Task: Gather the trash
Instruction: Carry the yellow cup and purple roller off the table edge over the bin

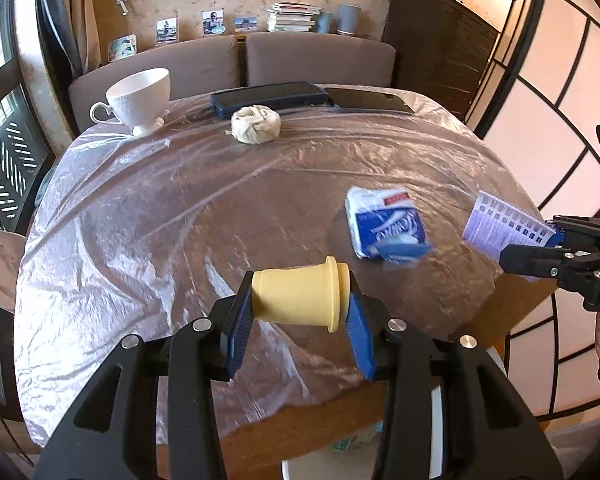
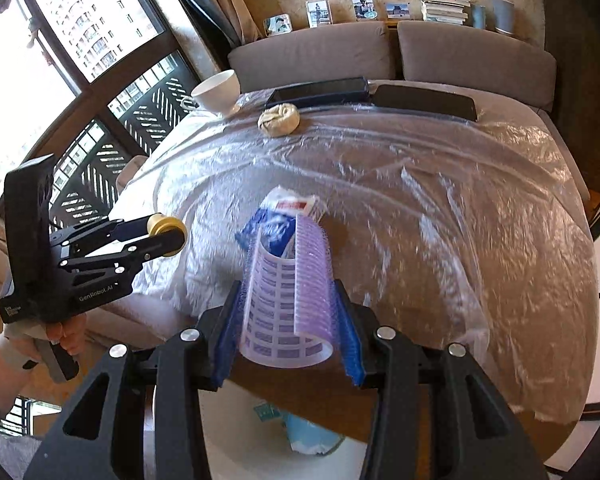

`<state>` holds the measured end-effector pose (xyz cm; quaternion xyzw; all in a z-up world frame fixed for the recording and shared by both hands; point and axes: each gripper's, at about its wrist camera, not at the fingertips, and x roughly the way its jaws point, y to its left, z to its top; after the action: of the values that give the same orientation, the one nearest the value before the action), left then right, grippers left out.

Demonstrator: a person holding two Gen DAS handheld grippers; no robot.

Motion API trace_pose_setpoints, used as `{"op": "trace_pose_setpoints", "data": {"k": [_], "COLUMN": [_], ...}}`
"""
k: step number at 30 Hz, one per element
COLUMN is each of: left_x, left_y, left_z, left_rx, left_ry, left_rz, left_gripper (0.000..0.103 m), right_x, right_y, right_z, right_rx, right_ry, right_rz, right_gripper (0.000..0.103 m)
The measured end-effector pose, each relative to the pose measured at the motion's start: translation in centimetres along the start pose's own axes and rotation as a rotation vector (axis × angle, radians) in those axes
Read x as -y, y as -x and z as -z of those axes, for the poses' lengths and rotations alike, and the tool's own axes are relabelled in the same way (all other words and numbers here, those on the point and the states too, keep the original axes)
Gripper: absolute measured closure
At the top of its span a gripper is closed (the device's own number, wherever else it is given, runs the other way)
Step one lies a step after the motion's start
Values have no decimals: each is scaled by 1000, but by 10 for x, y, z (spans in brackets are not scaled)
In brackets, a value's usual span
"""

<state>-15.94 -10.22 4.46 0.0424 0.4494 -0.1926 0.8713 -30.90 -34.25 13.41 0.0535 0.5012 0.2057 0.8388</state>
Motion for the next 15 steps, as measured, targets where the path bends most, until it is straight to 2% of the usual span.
{"op": "trace_pose_setpoints", "data": {"k": [15], "left_x": [27], "left_y": [24], "left_z": [28], "left_rx": [-26], "left_ry": [-67], "left_rz": [71], "left_gripper": [59], "right_x": [-18], "right_y": [15], "right_z": [41], "right_rx": [-59], "right_ry": [40], "right_rz": [-38], "right_gripper": [60]}}
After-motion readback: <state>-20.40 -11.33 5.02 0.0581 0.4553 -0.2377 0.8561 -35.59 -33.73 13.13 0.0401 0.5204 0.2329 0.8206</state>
